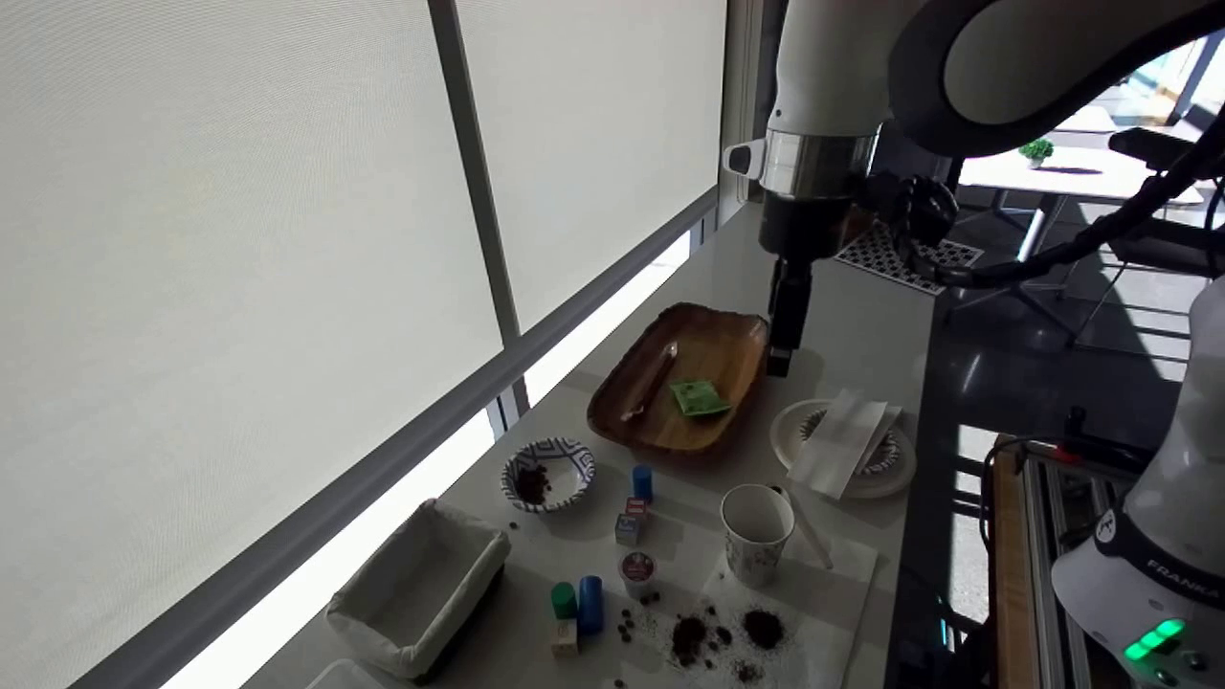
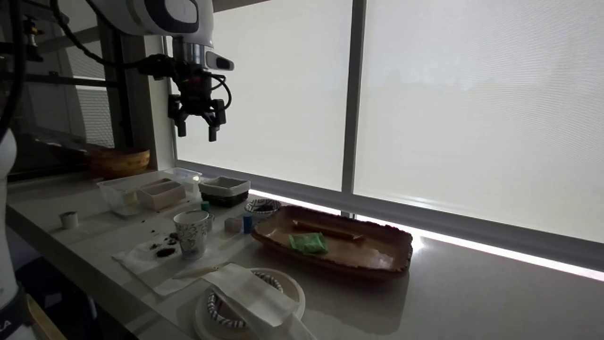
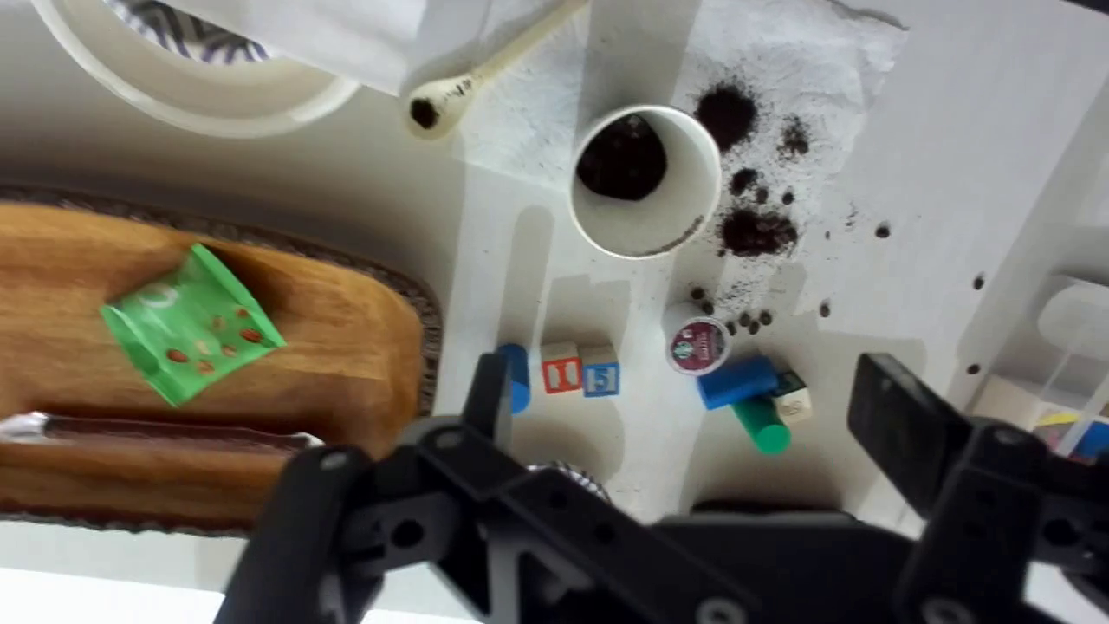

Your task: Put some of the objects on the serviette in the white cup

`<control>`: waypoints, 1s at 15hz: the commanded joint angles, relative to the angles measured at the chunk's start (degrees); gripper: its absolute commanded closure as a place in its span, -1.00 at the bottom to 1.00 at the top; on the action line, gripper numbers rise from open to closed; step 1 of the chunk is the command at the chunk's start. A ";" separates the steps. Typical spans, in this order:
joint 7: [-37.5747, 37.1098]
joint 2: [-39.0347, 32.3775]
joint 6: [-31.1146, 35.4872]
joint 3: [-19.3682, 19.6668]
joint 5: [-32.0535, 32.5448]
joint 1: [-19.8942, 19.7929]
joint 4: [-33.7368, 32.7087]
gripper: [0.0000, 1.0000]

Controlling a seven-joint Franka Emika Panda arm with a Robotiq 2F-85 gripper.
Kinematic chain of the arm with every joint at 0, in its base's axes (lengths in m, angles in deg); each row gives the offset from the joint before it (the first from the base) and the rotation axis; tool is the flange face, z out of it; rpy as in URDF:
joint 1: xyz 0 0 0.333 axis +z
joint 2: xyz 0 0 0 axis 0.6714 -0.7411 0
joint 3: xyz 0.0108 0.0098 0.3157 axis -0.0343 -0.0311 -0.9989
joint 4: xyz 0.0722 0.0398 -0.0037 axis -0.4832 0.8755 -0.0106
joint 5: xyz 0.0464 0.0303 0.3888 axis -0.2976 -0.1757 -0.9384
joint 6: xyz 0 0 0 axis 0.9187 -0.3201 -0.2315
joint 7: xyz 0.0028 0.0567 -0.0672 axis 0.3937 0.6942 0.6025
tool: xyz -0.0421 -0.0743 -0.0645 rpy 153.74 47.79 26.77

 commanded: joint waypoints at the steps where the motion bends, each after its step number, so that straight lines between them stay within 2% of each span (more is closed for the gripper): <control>1: 6.39 -10.77 3.68 -2.10 -3.47 4.82 -6.14 -1.00; 4: 12.85 -16.76 3.66 -3.61 -4.07 6.91 -10.22 -1.00; 5: 8.34 -12.28 3.86 -4.12 -2.90 5.43 -6.78 -1.00; 8: 11.06 -16.52 3.86 -4.74 -3.00 5.90 -9.73 -1.00; 12: 11.74 -16.91 3.85 -4.69 -2.99 5.84 -10.33 -1.00; 15: 22.93 -24.30 8.60 -5.74 -9.40 8.46 -12.92 -1.00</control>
